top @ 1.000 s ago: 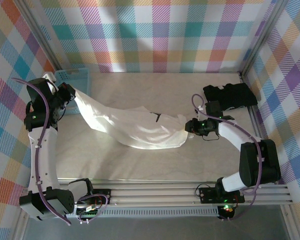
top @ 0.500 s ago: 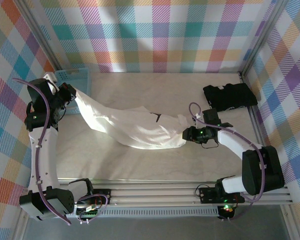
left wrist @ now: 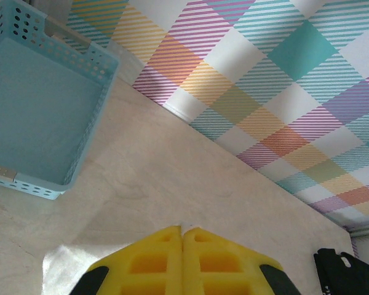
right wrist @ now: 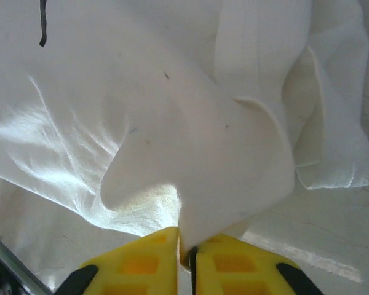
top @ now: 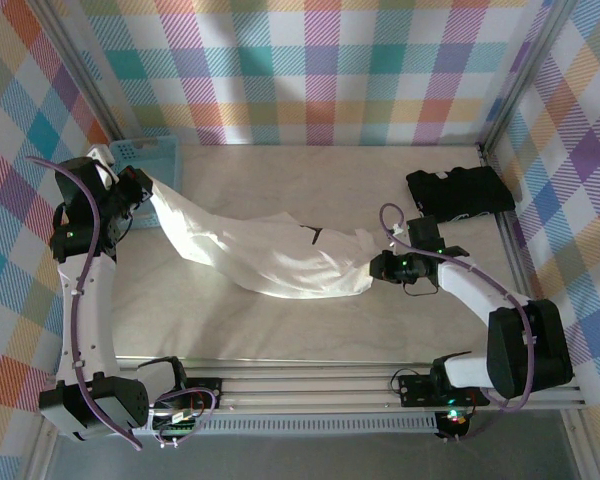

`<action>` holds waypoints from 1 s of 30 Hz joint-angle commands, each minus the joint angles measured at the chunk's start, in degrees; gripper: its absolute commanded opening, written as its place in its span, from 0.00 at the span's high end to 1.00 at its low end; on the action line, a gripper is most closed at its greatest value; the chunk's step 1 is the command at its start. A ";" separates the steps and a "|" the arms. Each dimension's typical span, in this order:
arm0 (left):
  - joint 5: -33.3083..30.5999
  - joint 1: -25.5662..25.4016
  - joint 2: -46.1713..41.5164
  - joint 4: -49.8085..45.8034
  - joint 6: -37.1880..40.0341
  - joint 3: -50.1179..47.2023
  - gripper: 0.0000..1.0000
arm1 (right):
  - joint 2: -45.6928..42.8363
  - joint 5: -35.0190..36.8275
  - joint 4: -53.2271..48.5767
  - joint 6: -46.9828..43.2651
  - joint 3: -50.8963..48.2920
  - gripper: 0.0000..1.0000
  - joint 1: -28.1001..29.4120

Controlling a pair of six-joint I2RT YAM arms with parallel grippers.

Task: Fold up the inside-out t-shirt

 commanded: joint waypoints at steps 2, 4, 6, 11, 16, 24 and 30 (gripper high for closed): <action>0.54 0.85 -0.70 2.78 -0.24 -0.54 1.00 | -1.92 0.06 -1.32 -1.60 2.34 0.96 0.46; 0.71 0.87 -0.53 2.80 -0.55 -0.55 1.00 | -4.45 0.96 -3.94 -2.93 4.55 1.00 0.46; 0.51 0.85 -0.37 2.54 -0.93 -0.23 1.00 | -7.99 0.86 -6.09 -3.94 8.40 1.00 0.26; -1.14 1.56 -0.42 1.90 -3.47 1.60 1.00 | -13.79 -0.21 -7.66 -4.71 20.98 1.00 -6.04; -0.75 6.88 -1.03 2.27 -6.56 3.82 1.00 | -12.77 -4.13 -6.48 -2.96 29.94 1.00 -14.06; 2.22 10.39 0.43 3.82 -10.20 9.14 1.00 | -9.58 -7.58 -4.15 -1.16 38.89 1.00 -16.68; 4.67 9.78 0.03 4.73 -11.51 11.31 1.00 | -5.67 -9.70 -5.20 -1.21 48.14 1.00 -16.78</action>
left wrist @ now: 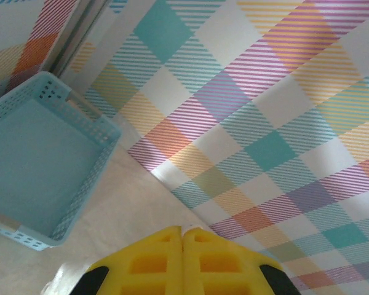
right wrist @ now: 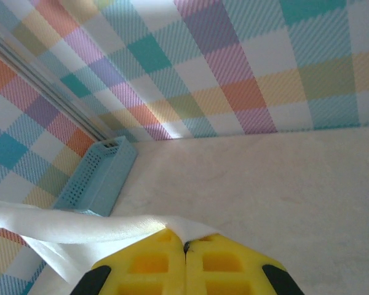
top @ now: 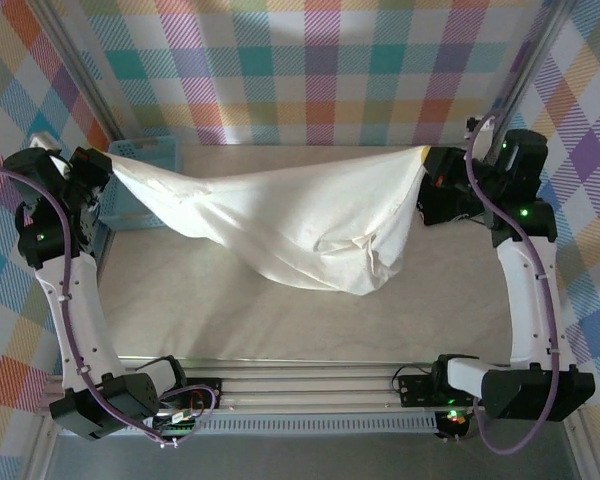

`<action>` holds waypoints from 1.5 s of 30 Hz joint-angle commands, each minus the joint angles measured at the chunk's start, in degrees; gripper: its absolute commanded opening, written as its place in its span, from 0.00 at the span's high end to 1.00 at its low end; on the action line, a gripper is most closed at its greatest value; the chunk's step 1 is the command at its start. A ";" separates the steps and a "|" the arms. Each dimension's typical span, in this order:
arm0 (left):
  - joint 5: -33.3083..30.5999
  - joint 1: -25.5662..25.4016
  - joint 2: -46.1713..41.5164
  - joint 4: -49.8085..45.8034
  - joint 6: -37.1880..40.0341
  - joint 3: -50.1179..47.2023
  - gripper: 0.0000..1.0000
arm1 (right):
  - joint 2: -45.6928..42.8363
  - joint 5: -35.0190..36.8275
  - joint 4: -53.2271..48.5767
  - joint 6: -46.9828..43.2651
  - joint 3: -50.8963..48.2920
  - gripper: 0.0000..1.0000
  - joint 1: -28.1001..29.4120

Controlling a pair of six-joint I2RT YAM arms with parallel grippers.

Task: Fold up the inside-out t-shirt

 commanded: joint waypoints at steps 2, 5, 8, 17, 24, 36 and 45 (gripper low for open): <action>2.80 -0.69 -1.25 2.23 -0.68 2.62 1.00 | 2.87 -5.99 1.93 2.95 7.10 1.00 -0.53; 3.58 -1.00 -2.56 0.68 1.18 2.16 1.00 | 3.18 -9.74 2.73 5.36 5.01 1.00 0.38; 1.57 -0.94 -3.83 -2.02 4.19 2.16 1.00 | -0.18 -10.09 0.30 4.18 0.30 1.00 1.85; -0.27 -0.98 -4.96 -1.54 4.89 -0.49 1.00 | -11.67 -9.49 -4.24 4.86 -15.77 1.00 2.02; 0.37 -1.34 -2.75 0.51 5.29 -5.44 1.00 | 4.98 -4.55 3.94 4.28 -23.84 1.00 2.03; -0.65 -8.18 3.66 2.31 6.69 -11.16 1.00 | 33.58 -3.54 9.46 3.74 -14.77 0.82 4.94; 0.51 -8.70 4.53 3.28 6.48 -12.07 1.00 | 18.40 2.90 6.23 2.14 -29.98 0.65 8.13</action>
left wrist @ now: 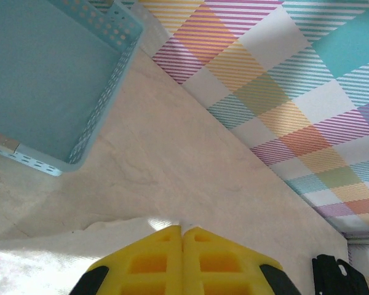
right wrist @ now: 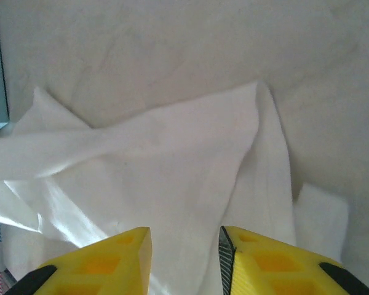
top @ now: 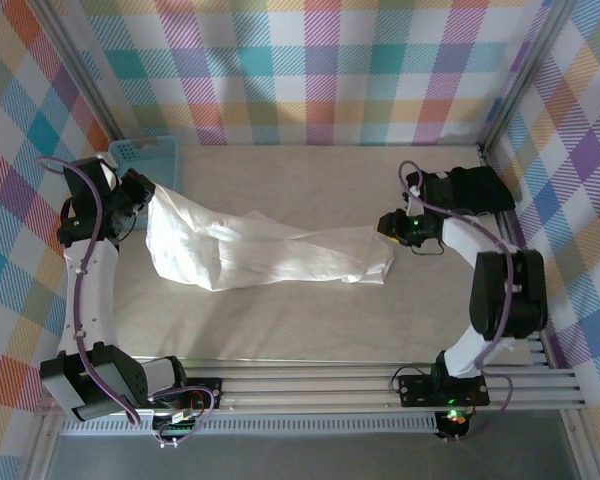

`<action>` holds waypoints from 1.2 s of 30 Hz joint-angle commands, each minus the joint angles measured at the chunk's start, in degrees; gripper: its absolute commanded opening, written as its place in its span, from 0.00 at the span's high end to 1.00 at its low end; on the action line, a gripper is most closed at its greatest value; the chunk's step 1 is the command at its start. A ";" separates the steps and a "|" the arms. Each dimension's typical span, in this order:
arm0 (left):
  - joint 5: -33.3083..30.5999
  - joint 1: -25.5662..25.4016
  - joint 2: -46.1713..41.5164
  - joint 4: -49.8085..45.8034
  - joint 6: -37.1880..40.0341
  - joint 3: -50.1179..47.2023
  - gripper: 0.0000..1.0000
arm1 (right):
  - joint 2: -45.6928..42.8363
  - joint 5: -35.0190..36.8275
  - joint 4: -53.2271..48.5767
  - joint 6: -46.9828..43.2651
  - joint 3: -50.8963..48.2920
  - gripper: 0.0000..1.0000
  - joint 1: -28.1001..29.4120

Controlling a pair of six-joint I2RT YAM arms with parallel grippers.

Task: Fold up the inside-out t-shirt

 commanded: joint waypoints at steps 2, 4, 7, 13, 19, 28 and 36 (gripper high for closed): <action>1.36 -0.33 -0.58 2.39 0.84 -0.47 1.00 | -6.88 1.04 -1.14 0.20 -6.74 0.65 4.49; 1.37 -0.39 -0.82 2.46 0.84 -0.48 1.00 | -6.78 -0.18 0.31 1.58 -8.22 0.64 6.39; 1.61 -0.37 -0.99 2.62 0.89 -0.54 1.00 | -4.46 -1.94 2.33 2.49 -8.36 0.64 8.40; 1.63 -0.35 -1.35 2.68 0.90 -0.77 1.00 | -0.35 -0.26 2.33 1.84 -7.60 0.64 9.28; 1.88 -0.31 -1.13 2.80 0.84 -0.77 1.00 | -0.26 2.95 0.76 -0.05 -7.51 0.62 9.24; 1.81 -0.38 -1.08 2.68 1.01 -0.62 1.00 | 2.05 1.64 2.78 0.18 -7.80 0.59 9.23; 1.71 -0.35 -1.05 2.51 1.28 -0.64 1.00 | 4.05 -3.31 8.49 3.93 -7.81 0.64 9.19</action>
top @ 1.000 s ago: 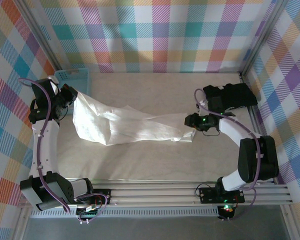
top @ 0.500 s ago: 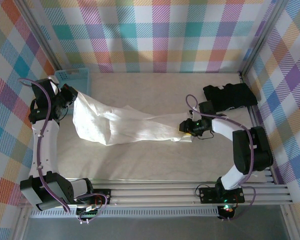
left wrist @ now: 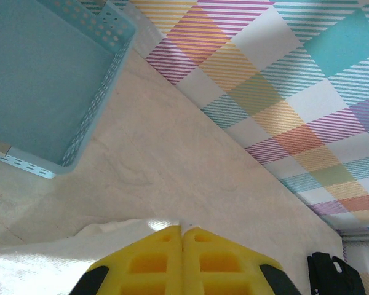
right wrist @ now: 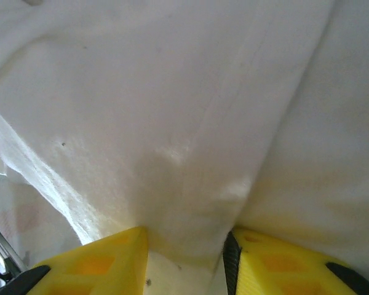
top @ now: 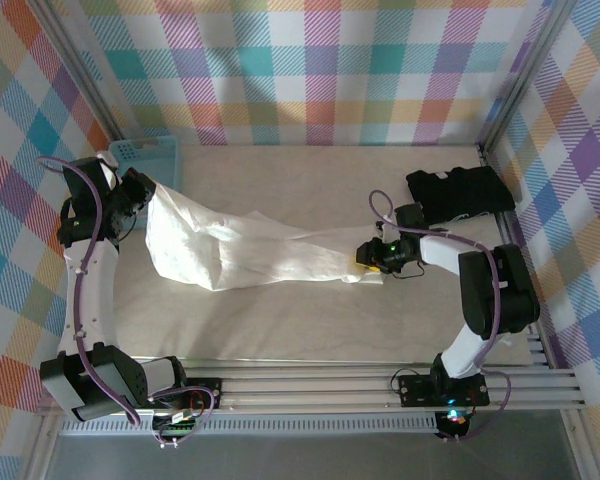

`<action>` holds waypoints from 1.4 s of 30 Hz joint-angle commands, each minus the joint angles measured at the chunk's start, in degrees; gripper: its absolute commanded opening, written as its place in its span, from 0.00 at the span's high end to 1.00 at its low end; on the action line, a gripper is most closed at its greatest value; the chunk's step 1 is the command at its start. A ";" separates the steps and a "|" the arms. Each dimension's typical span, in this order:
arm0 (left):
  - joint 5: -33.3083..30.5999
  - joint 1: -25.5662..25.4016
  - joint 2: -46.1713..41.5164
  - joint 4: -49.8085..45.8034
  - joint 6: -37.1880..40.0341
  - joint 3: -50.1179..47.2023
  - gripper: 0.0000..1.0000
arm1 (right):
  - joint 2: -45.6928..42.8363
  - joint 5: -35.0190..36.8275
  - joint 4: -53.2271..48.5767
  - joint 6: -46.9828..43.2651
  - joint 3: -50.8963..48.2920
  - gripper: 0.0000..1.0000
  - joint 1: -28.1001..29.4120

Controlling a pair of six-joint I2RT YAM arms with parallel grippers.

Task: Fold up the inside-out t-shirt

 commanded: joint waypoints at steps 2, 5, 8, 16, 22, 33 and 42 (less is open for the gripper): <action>0.82 -0.32 -1.07 2.11 1.27 -0.62 1.00 | 0.64 -2.45 3.21 1.68 0.44 0.65 0.07; 0.91 -0.36 -0.99 2.04 1.29 -0.55 1.00 | 0.62 -1.37 3.27 1.71 0.69 0.67 0.05; 0.99 -0.42 -0.89 2.10 1.27 -0.54 1.00 | 0.32 -0.96 3.39 1.78 0.76 0.75 0.09; 0.86 -0.35 -1.24 2.01 0.67 -0.53 1.00 | -6.98 1.38 6.38 2.66 -0.52 1.00 -1.38; 0.55 -0.32 -5.63 3.42 -3.41 0.07 1.00 | -24.21 0.97 10.27 5.46 4.39 1.00 -7.07; -5.36 3.65 -13.35 -3.55 -3.91 22.32 1.00 | -43.62 8.84 -2.94 -1.79 29.89 1.00 -13.57; -7.63 6.89 -6.40 -12.70 -1.16 40.70 1.00 | -41.91 14.61 -15.38 -10.64 44.56 1.00 -13.59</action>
